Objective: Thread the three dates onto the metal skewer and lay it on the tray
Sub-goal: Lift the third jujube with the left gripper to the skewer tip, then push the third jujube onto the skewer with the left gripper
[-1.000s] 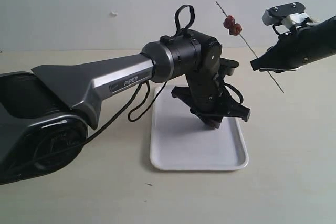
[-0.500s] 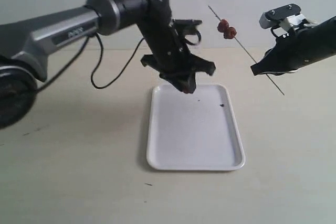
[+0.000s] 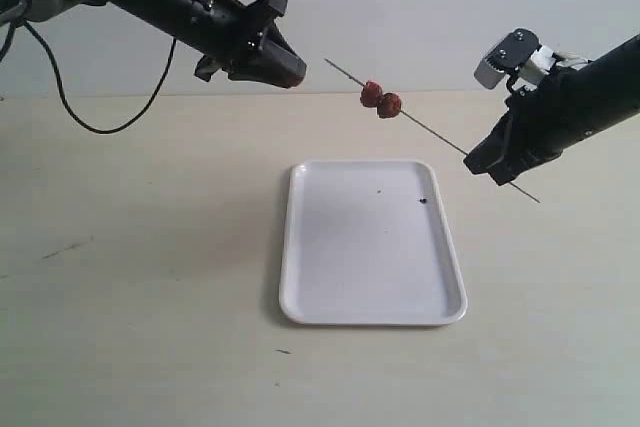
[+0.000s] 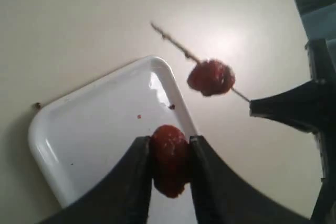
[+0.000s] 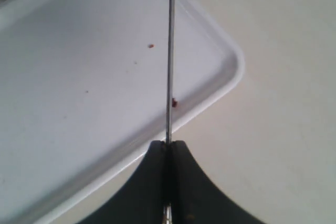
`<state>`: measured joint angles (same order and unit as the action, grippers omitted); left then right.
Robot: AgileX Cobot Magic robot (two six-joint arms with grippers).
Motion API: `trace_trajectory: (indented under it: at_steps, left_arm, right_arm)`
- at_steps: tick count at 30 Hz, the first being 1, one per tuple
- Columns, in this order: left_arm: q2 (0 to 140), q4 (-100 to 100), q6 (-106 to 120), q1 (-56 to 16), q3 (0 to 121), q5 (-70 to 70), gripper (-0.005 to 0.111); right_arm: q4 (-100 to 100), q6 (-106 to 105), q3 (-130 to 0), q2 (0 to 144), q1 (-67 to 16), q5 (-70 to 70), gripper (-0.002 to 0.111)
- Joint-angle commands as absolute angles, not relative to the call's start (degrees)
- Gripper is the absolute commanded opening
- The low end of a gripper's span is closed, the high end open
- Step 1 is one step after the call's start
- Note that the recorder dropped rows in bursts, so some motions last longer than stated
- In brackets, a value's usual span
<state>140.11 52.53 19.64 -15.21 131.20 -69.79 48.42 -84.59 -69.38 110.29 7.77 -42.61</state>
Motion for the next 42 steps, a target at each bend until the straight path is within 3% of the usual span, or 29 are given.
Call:
trace_trajectory:
  at_steps: [1,42]
  left_arm:
    - [139.21,57.16,20.94,-13.91,131.14,-69.96,0.026]
    - [139.31,61.61,20.54,-11.51,131.14,-69.96,0.026]
  right_arm:
    - [47.59,-90.02,-69.5,109.95,7.8,-48.04,0.0]
    - [55.46,-94.87,-69.5,109.95,7.8,-49.61,0.0]
